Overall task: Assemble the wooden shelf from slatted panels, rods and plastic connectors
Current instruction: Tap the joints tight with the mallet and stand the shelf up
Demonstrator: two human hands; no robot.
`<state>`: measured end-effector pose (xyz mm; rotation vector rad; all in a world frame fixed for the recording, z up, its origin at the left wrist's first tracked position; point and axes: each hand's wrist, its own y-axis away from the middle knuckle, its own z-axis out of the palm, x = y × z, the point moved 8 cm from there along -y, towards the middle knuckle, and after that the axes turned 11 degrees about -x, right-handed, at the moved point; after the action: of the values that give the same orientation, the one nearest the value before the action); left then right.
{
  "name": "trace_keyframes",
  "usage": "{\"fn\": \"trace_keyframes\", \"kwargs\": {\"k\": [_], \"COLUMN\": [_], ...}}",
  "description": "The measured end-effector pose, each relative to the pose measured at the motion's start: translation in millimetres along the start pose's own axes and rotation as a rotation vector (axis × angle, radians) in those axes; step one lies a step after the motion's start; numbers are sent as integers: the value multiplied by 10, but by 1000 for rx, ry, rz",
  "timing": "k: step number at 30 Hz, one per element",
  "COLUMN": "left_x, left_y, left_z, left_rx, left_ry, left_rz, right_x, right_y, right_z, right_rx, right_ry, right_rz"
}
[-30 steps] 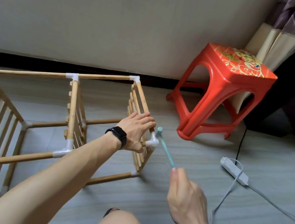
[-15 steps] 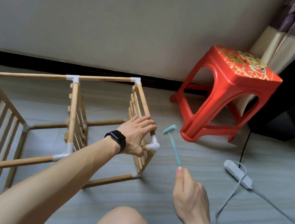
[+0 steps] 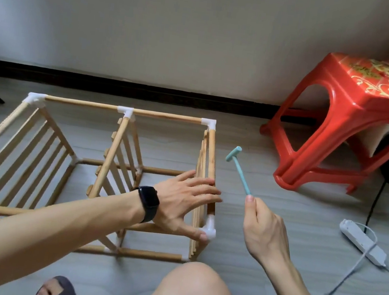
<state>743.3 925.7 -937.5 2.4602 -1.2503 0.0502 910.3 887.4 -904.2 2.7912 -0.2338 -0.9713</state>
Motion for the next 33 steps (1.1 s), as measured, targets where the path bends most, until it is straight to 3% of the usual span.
{"fn": "trace_keyframes", "kwargs": {"k": [3,8,14,23,25,29,30,33], "left_x": [-232,-1059,-1632,-1619,-1627,-1634,-1640,-1625], "left_y": [-92,-392,-782,-852,-845,-853,-851,-842], "left_z": [-256,-771,-530,-389,-380,-374,-376,-379], "left_rx": [90,283,108,502,538,575,584,591], "left_ry": [38,215,451,496,507,492,488,485], "left_rz": [-94,-526,-802,-785,-785,-787,-786,-782], "right_x": [-98,-214,-401,-647,-778,-908,-882,-549], "right_y": [-189,-642,-1030,-1492,-1527,-1300,-1292,-1512], "right_z": [-12,-141,-207,-227,-379,-679,-627,-72], "right_rx": [-3,27,16,-39,26,340,336,-86], "right_ry": [8,24,76,173,197,-63,-58,299], "right_rz": [-6,-19,-101,-302,-370,-589,-573,-229]}}
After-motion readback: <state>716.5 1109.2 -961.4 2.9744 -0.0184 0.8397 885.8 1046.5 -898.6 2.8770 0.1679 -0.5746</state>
